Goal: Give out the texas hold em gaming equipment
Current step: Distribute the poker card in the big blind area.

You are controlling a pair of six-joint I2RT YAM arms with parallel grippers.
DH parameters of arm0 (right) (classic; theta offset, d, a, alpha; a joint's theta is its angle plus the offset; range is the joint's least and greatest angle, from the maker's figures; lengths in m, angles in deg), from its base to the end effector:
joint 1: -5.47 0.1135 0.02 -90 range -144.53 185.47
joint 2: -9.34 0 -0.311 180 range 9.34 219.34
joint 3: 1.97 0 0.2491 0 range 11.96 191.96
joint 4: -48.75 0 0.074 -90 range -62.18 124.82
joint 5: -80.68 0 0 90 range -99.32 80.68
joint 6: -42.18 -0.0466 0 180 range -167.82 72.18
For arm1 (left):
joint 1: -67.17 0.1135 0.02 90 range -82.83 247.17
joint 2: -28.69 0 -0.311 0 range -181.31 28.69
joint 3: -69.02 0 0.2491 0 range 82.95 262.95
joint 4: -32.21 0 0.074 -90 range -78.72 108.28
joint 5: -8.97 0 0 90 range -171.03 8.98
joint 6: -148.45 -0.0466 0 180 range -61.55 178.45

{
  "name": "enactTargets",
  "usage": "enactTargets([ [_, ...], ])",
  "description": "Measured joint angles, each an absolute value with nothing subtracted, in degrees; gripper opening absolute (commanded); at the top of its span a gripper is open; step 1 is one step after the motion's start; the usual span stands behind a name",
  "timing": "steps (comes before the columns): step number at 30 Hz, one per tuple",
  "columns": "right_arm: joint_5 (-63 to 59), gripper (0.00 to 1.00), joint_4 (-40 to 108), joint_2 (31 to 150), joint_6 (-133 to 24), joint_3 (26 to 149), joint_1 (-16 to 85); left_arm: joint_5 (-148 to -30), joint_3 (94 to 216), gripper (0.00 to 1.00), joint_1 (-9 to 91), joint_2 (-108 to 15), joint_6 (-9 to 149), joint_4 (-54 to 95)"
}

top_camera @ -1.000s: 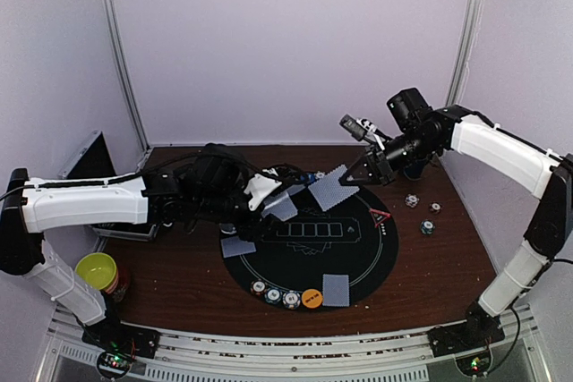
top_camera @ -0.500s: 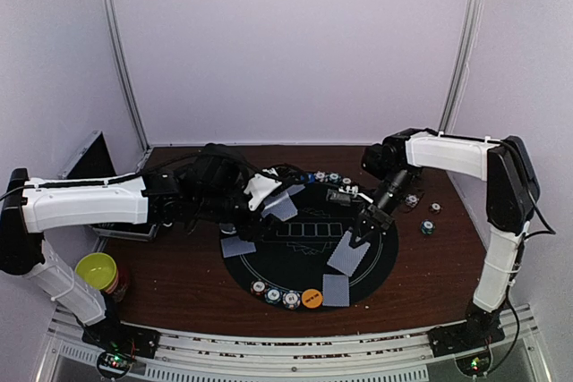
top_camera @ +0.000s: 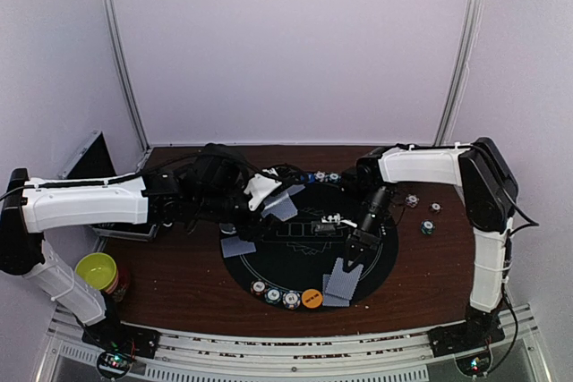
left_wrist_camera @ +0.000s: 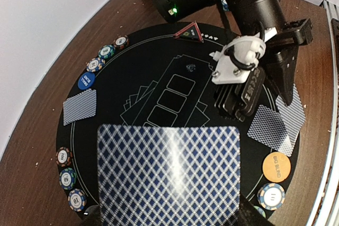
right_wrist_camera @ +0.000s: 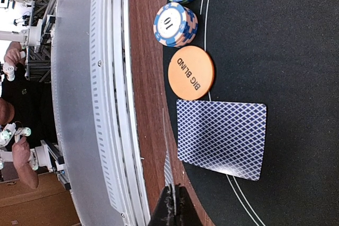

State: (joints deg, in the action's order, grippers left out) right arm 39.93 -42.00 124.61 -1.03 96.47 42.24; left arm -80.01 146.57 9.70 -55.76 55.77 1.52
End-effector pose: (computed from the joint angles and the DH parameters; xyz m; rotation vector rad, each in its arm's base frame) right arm 0.2670 0.2436 0.2231 1.6267 -2.1028 -1.2467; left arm 0.1796 -0.2801 0.3196 1.1310 1.9730 -0.4970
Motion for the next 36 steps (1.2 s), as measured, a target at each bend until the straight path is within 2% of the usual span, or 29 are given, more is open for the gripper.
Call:
enactTargets([
  [31, 34.64, 0.00, -42.37, 130.36, -1.05, 100.64, 45.91, -80.01, 146.57, 0.60, 9.70, -55.76, 55.75, 1.52],
  [36, 34.14, 0.03, -42.37, 130.68, -1.12, 100.97, 46.07, -80.01, 146.57, 0.60, 9.70, -55.76, 55.75, 1.50],
])
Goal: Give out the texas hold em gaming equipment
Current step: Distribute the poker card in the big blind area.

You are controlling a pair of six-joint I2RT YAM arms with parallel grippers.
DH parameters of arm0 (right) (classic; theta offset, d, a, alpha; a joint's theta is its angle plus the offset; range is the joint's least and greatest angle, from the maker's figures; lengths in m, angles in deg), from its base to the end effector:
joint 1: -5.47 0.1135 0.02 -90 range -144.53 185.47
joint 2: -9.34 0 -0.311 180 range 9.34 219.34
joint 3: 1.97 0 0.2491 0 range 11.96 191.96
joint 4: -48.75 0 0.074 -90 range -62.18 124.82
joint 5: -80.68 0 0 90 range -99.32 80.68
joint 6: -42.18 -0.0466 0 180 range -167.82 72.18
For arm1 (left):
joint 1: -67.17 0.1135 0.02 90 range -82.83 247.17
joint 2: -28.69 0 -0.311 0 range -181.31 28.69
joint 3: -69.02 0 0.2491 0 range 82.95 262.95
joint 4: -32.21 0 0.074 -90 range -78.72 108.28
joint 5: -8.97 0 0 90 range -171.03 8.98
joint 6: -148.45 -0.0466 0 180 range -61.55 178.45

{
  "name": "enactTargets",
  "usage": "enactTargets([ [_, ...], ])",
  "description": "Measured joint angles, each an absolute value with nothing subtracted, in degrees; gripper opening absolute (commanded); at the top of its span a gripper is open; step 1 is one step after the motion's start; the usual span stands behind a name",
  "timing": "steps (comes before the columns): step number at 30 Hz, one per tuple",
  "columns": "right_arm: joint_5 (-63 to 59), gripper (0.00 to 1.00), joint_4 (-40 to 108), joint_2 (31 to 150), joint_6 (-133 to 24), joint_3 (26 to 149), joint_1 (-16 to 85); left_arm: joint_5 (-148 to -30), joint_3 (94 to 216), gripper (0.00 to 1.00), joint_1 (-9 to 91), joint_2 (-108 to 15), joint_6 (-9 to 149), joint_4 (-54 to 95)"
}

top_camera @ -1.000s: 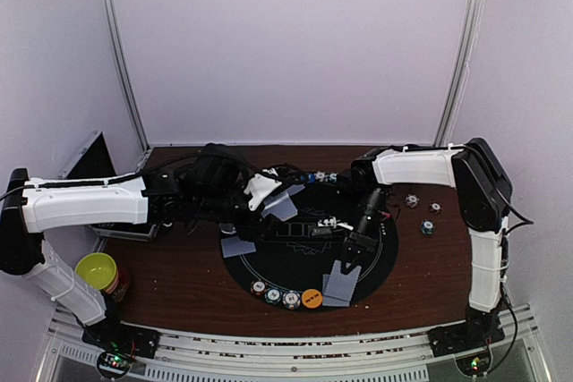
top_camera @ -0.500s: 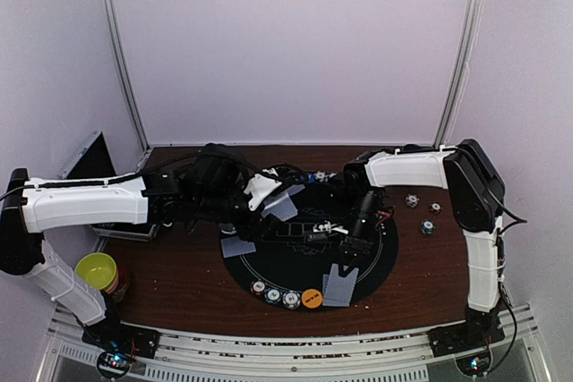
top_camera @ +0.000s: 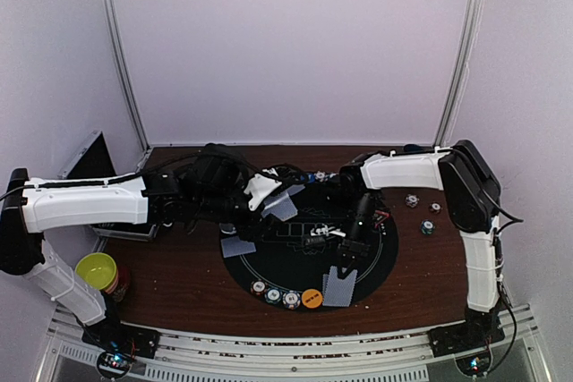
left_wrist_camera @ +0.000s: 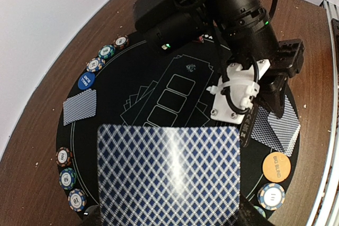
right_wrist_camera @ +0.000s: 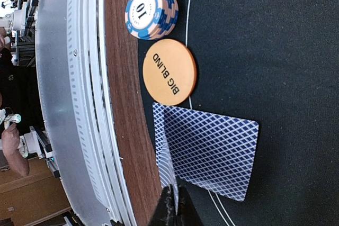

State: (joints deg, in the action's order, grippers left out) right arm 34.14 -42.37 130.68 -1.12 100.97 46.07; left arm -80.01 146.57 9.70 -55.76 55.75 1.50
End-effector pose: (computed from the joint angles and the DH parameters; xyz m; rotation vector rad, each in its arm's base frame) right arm 0.2693 0.2730 0.1989 1.6966 -2.0415 -1.0782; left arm 0.1796 -0.2801 0.3195 1.1315 1.9731 -0.4967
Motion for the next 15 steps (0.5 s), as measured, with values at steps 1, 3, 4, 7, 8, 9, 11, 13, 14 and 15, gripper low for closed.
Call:
enactTargets([
  [1, 34.05, 0.03, -42.39, 130.75, -1.14, 101.04, 46.11, -80.01, 146.57, 0.60, 9.70, -55.76, 55.75, 1.52],
  [3, 33.83, 0.04, -42.44, 130.95, -1.21, 101.45, 46.11, -80.01, 146.57, 0.60, 9.70, -55.76, 55.75, 1.52],
  [4, 33.70, 0.04, -42.41, 131.03, -1.23, 101.76, 46.11, -80.01, 146.57, 0.60, 9.70, -55.76, 55.75, 1.52],
  [7, 33.31, 0.07, -42.41, 131.19, -1.27, 102.20, 46.11, -80.01, 146.57, 0.60, 9.70, -55.76, 55.75, 1.52],
  [8, 33.18, 0.08, -42.41, 131.25, -1.34, 102.35, 46.11, -80.01, 146.57, 0.60, 9.70, -55.76, 55.75, 1.50],
  [9, 33.05, 0.09, -42.39, 131.36, -1.42, 102.57, 46.11, -80.01, 146.57, 0.60, 9.70, -55.76, 55.75, 1.52],
  [11, 32.87, 0.10, -42.37, 131.51, -1.60, 102.81, 46.11, -80.01, 146.57, 0.60, 9.70, -55.76, 55.77, 1.52],
  [13, 32.68, 0.11, -42.37, 131.58, -1.60, 102.81, 46.11, -80.01, 146.57, 0.60, 9.70, -55.76, 55.75, 1.52],
  [14, 32.59, 0.11, -42.37, 131.58, -1.62, 102.81, 46.11, -80.01, 146.57, 0.60, 9.70, -55.76, 55.75, 1.52],
  [15, 32.57, 0.11, -42.37, 131.60, -1.62, 102.81, 46.11, -80.01, 146.57, 0.60, 9.70, -55.76, 55.75, 1.52],
])
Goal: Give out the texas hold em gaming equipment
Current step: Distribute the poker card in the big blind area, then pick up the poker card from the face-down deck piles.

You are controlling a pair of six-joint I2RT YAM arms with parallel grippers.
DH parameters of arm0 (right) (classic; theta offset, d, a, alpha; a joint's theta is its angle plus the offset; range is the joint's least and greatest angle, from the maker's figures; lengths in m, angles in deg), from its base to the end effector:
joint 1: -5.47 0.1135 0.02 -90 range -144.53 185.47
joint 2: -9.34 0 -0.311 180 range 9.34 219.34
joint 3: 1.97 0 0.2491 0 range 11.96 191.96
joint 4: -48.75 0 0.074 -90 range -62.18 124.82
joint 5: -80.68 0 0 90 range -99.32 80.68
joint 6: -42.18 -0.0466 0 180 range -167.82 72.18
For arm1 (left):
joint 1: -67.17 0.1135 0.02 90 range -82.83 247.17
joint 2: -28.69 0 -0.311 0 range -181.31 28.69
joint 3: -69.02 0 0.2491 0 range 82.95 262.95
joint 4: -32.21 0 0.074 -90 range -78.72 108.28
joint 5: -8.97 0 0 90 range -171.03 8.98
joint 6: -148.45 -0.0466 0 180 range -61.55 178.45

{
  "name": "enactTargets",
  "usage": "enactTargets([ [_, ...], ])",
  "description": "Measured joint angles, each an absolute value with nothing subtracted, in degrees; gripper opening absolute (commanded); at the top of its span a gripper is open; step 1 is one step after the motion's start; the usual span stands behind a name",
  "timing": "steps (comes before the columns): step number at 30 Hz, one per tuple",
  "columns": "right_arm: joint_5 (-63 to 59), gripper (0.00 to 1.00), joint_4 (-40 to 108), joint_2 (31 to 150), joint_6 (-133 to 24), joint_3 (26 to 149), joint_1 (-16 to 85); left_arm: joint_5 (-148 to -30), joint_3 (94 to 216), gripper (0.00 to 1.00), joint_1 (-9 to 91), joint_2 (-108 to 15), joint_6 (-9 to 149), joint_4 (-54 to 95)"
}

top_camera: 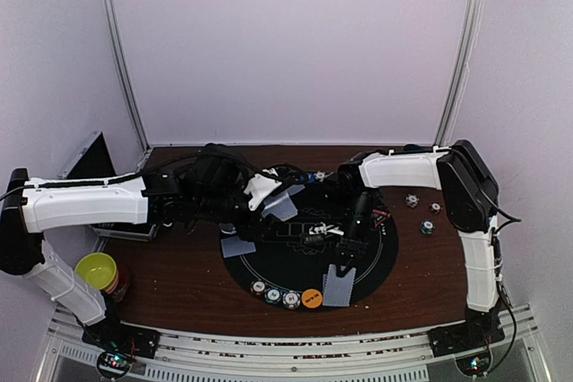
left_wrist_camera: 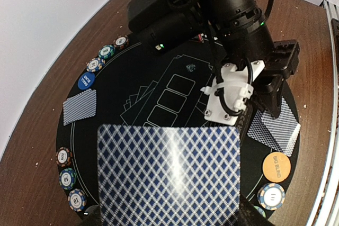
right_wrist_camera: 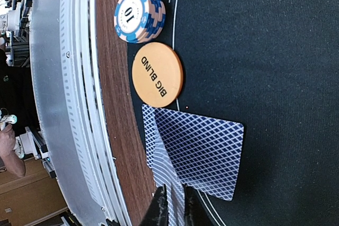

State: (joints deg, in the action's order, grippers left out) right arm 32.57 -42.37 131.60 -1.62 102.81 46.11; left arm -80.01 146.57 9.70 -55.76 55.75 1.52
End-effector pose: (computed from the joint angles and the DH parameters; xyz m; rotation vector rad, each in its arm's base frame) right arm 0.2749 0.2769 0.1987 1.7151 -2.0561 -1.0429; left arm 0.1796 -0.2801 0.3196 1.1314 1.9728 -0.4969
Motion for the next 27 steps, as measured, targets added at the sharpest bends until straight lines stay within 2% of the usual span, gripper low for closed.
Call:
enactTargets([
  [4, 32.26, 0.11, -42.37, 131.67, -1.66, 102.90, 46.11, -80.01, 146.57, 0.60, 9.70, -55.76, 55.75, 1.52],
  [8, 31.76, 0.17, -42.26, 132.06, -1.93, 103.40, 46.11, -80.01, 146.57, 0.60, 9.70, -55.76, 55.75, 1.52],
  [18, 29.68, 0.22, -40.12, 132.15, -4.18, 103.53, 46.13, -80.01, 146.57, 0.60, 9.70, -55.76, 55.75, 1.52],
  [27, 26.97, 0.30, -36.10, 131.91, -8.75, 103.53, 46.26, -80.01, 146.57, 0.60, 9.70, -55.76, 55.75, 1.52],
])
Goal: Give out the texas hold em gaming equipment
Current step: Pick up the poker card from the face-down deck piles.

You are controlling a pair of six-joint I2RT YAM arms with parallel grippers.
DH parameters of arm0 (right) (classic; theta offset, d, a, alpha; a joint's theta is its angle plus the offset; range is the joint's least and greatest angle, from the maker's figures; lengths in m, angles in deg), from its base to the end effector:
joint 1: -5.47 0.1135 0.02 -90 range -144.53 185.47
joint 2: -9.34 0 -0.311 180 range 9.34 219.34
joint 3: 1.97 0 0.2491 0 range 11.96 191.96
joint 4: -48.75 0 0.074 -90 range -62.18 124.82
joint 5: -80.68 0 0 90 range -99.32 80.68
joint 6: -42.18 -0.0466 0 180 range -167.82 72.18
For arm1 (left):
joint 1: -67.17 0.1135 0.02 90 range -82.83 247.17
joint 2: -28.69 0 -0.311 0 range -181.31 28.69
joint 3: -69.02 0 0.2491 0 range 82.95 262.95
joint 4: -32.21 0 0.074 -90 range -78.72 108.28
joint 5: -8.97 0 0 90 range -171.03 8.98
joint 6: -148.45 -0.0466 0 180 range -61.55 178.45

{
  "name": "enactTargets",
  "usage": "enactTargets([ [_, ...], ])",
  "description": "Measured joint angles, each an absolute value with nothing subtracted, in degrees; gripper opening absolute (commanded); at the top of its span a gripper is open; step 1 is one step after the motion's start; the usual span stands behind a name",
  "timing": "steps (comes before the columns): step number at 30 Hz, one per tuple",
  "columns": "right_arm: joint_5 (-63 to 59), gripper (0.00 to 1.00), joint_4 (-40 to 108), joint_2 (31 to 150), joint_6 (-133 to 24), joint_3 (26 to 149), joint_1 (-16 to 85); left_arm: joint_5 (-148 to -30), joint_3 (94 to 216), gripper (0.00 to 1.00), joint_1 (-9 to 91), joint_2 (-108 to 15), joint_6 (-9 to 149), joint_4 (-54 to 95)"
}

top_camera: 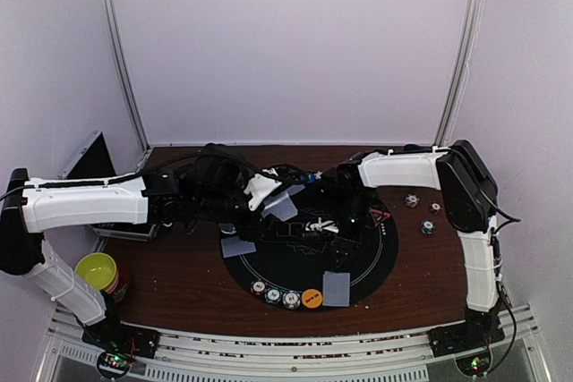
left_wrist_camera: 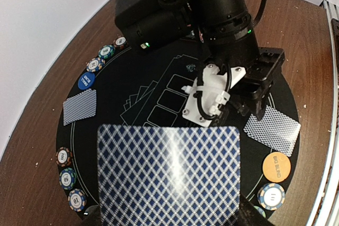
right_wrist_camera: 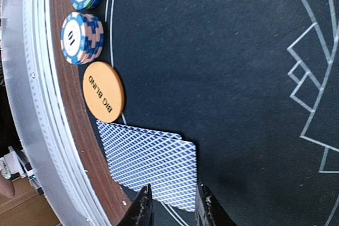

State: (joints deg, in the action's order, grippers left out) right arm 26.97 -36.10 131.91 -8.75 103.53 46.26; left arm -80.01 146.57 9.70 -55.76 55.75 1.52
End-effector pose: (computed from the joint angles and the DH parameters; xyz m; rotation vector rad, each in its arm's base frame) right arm 0.2867 0.2838 0.1933 1.7167 -2.1996 -0.9094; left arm 0.1796 -0.2801 0.3196 1.1314 1.9728 -0.4969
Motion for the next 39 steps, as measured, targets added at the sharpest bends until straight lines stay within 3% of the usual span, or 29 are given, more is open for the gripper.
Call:
enactTargets([
  [19, 23.19, 0.41, -23.77, 117.77, -23.26, 103.60, 44.05, -80.01, 146.57, 0.60, 9.70, -55.76, 55.77, 1.50],
  [31, 38.88, 0.51, 5.71, 102.71, -45.05, 92.75, 38.90, -79.97, 146.57, 0.60, 9.70, -55.73, 55.75, 1.52],
  [39, 46.36, 0.56, 16.40, 102.88, -53.05, 89.72, 41.04, -79.99, 146.57, 0.60, 9.70, -55.73, 55.77, 1.52],
])
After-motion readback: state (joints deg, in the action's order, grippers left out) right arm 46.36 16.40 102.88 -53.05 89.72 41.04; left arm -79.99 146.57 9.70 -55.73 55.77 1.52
